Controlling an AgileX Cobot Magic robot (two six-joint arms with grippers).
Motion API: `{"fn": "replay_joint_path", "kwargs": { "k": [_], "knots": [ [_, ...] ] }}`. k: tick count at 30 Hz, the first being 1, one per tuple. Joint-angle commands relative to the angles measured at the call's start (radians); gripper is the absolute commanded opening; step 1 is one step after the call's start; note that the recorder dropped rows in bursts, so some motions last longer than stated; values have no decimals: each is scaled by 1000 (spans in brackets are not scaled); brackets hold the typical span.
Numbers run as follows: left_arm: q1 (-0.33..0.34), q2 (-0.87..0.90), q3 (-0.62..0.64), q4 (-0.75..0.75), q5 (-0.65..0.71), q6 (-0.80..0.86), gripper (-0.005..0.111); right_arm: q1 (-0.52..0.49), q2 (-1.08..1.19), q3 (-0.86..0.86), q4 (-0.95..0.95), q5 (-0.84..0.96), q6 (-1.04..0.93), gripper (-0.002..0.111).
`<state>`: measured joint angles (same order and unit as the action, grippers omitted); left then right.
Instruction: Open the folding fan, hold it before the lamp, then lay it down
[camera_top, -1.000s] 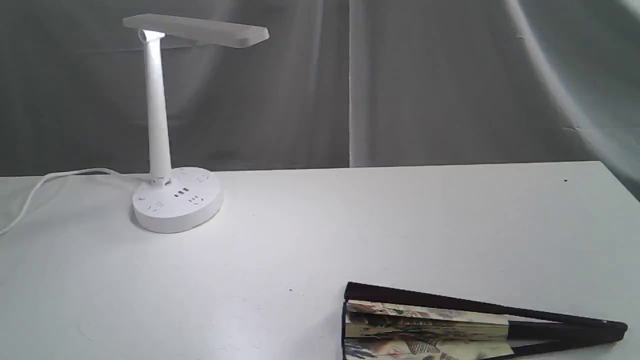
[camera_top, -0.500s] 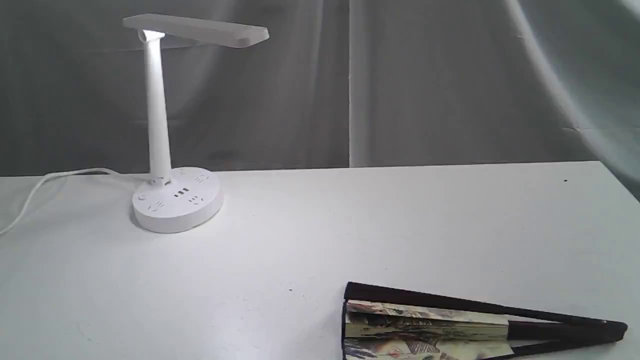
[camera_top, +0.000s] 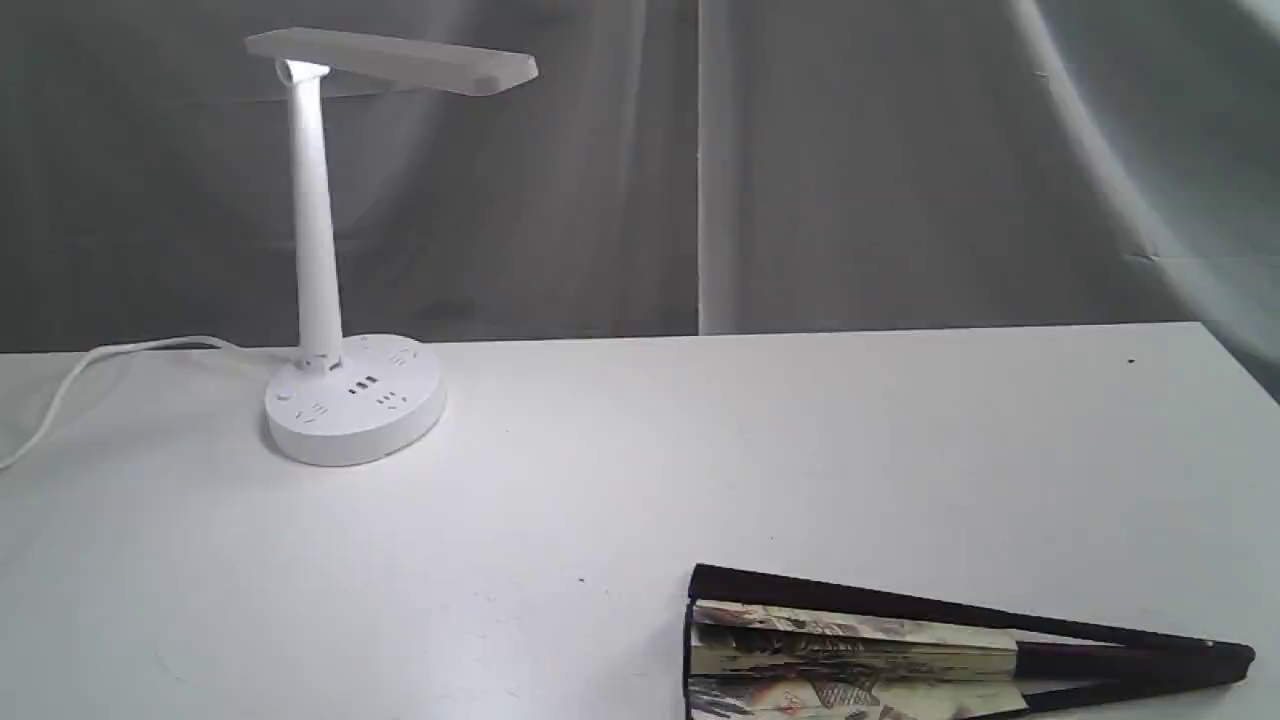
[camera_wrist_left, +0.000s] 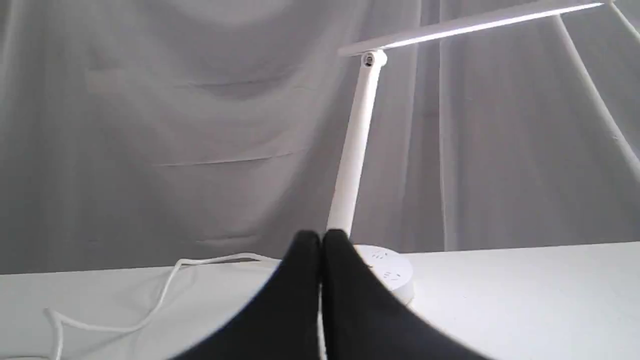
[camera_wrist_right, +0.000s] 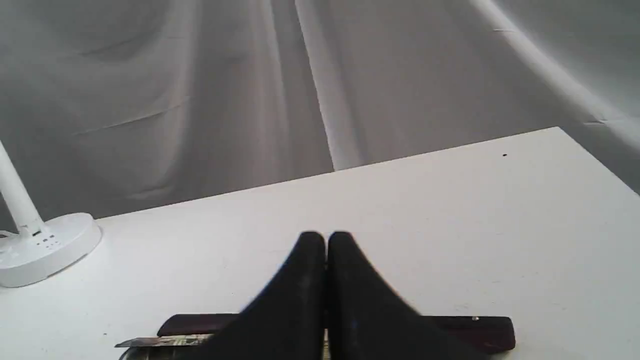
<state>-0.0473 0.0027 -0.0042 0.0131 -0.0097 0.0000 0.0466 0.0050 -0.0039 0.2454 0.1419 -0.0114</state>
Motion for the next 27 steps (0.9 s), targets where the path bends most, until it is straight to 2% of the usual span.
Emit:
{"fn": "replay_joint_path", "kwargs": {
  "k": [1, 4, 7, 11, 15, 23, 27],
  "knots": [
    [2, -3, 4, 4, -15, 0, 0, 2, -1, 4, 2, 4, 0, 0],
    [2, -3, 4, 4, -20, 0, 0, 2, -1, 4, 22, 4, 0, 0],
    [2, -3, 4, 4, -122, 0, 0, 2, -1, 4, 32, 7, 0, 0],
    [2, -3, 4, 4, -211, -128, 0, 2, -1, 4, 32, 8, 0, 0],
    [2, 16, -17, -32, -124, -140, 0, 2, -1, 4, 160, -39, -6, 0],
    [2, 345, -118, -22, -158, -142, 0, 2, -1, -45, 175, -66, -18, 0],
    [2, 545, -123, 88, -382, -142, 0, 2, -1, -95, 173, -81, -47, 0]
  ]
}}
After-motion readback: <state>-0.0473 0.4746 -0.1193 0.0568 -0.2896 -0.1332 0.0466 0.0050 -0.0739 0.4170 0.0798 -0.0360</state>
